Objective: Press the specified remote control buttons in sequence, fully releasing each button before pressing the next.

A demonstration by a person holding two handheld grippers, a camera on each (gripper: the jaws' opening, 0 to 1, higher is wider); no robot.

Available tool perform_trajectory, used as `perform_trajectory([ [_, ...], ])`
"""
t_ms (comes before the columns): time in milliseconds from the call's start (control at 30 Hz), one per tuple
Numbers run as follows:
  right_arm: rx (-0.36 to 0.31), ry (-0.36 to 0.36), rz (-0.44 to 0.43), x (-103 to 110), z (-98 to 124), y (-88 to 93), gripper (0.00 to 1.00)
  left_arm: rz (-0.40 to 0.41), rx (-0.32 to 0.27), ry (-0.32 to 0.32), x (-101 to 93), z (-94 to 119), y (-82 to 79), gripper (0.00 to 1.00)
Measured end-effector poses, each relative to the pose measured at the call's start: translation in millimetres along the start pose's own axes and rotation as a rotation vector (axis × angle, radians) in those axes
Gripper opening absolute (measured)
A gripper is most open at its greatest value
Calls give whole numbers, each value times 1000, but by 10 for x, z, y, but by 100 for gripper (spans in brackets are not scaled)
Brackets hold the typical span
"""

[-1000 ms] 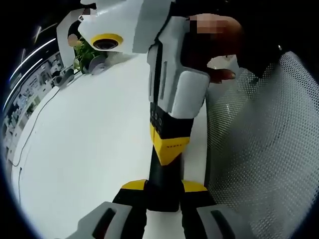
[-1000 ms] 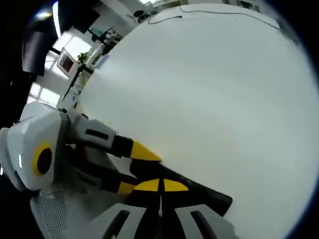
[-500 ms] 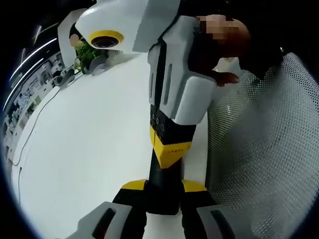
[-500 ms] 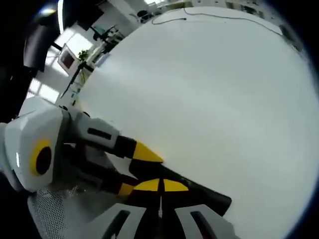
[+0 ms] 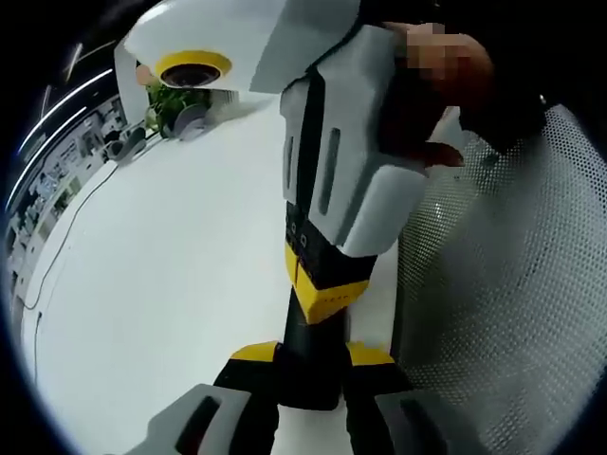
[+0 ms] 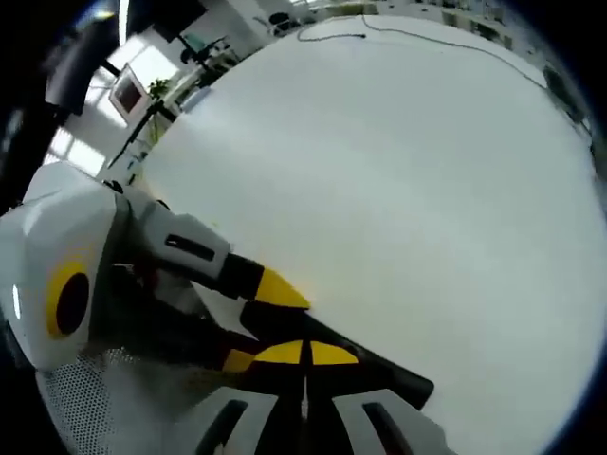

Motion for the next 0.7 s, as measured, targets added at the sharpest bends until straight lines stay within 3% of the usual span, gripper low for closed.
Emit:
perform_trajectory([
  [433,-4,-48,-24,-55,21,2,0,-10,-15,6,5,8,18,25],
  [567,-18,-73,-90,-87,59,-13,0,-11,-23,7,5,9,28,25],
  [700,-47,-51,-108,-150,105,-20,0,-12,-25,7,5,7,27,25],
])
Point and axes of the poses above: the point that each gripper's makers call its tool centre point, and the gripper's own axes: z roughly backward along the fingers, x roughly to its left, y roughly out of its underside, the point moved 9 cm from there along z, roughly backward along the fingers, and after that the axes turned 8 degrees about -x, right-handed, at the moved point
